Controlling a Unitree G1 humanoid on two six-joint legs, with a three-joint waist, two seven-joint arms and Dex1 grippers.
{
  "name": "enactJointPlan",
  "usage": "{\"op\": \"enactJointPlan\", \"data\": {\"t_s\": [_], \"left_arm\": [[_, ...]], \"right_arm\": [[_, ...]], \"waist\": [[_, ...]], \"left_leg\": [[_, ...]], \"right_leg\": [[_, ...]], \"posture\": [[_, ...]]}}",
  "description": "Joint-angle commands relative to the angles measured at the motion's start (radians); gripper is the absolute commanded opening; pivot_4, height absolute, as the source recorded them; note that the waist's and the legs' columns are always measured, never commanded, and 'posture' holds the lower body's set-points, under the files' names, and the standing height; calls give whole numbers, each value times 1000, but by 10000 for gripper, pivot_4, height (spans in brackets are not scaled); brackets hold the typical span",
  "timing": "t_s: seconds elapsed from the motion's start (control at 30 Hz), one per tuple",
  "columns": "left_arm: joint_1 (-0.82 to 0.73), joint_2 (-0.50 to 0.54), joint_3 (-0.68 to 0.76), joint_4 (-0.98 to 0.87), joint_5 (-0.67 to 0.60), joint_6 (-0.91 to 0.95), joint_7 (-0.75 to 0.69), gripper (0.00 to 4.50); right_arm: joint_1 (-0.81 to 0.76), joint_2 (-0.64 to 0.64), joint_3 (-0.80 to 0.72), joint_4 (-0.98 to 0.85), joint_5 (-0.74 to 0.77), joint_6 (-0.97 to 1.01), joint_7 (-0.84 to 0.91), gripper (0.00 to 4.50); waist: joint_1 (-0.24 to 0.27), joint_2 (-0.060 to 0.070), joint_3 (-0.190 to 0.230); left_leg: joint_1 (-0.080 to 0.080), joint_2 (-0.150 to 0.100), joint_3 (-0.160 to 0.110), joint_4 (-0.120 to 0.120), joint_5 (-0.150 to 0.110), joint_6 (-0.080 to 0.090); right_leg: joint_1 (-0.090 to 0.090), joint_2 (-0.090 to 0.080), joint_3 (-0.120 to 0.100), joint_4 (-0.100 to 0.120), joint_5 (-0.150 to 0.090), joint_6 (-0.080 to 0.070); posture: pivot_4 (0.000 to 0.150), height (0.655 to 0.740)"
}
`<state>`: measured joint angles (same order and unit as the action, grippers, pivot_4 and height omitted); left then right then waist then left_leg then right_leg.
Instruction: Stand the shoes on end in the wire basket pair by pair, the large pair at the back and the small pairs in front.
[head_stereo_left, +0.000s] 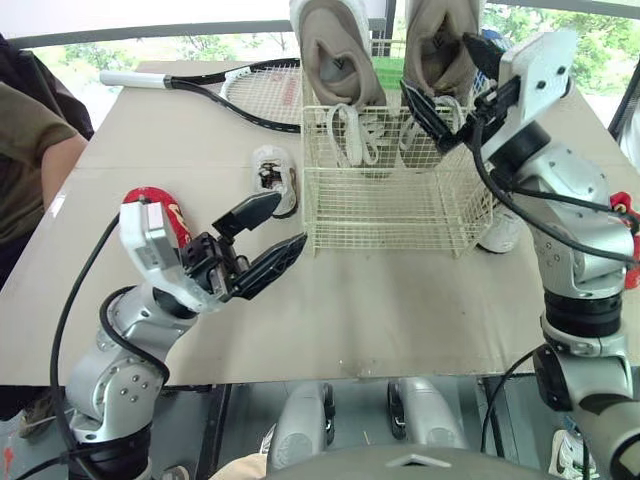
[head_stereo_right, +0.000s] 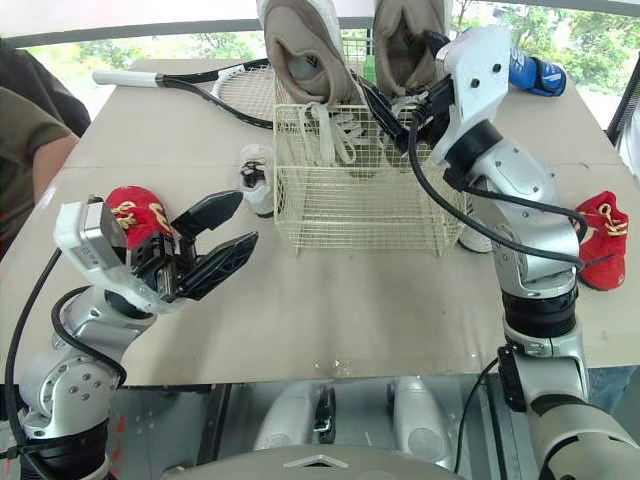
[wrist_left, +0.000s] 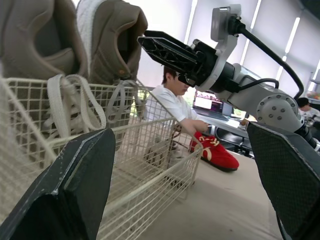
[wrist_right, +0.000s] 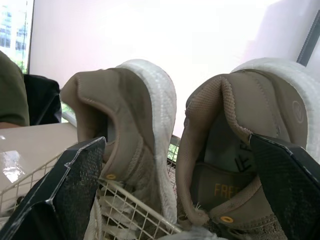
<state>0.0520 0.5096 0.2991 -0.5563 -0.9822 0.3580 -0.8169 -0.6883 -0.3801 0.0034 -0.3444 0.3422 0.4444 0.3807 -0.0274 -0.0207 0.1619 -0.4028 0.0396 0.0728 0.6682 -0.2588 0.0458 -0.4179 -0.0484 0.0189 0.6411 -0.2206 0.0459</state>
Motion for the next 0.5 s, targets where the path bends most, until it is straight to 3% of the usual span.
{"op": "enactJointPlan", "data": {"t_s": [0.03, 0.23, 0.33, 0.5], "left_arm": [[34, -6, 52, -22, 0, -3, 74, 45000], [119, 1, 192, 23, 14, 25, 264, 45000], [170, 22, 219, -19, 120, 112, 475, 45000], [125, 33, 172, -46, 122, 207, 593, 45000]], "right_arm": [[58, -43, -27, -96, 102, -47, 154, 44621], [186, -183, -65, -166, 306, 25, 400, 44621], [228, -241, -79, -184, 409, 69, 502, 44621], [254, -236, -32, -196, 400, 51, 526, 44621]], "waist": [[3, 0, 0], [10, -1, 1], [12, -1, 1], [17, -3, 1]], "left_leg": [[0, 0, 0, 0, 0, 0], [1, 1, -1, -1, -1, 1], [2, 1, -1, 0, -1, 1], [2, 1, 0, 0, -1, 1]], "right_leg": [[0, 0, 0, 0, 0, 0], [0, 0, -1, 0, 0, 0], [1, -1, -1, 0, 0, 0], [1, -2, -1, 0, 0, 0]], "posture": [[1500, 7400], [1500, 7400], [1500, 7400], [1500, 7400]]}}
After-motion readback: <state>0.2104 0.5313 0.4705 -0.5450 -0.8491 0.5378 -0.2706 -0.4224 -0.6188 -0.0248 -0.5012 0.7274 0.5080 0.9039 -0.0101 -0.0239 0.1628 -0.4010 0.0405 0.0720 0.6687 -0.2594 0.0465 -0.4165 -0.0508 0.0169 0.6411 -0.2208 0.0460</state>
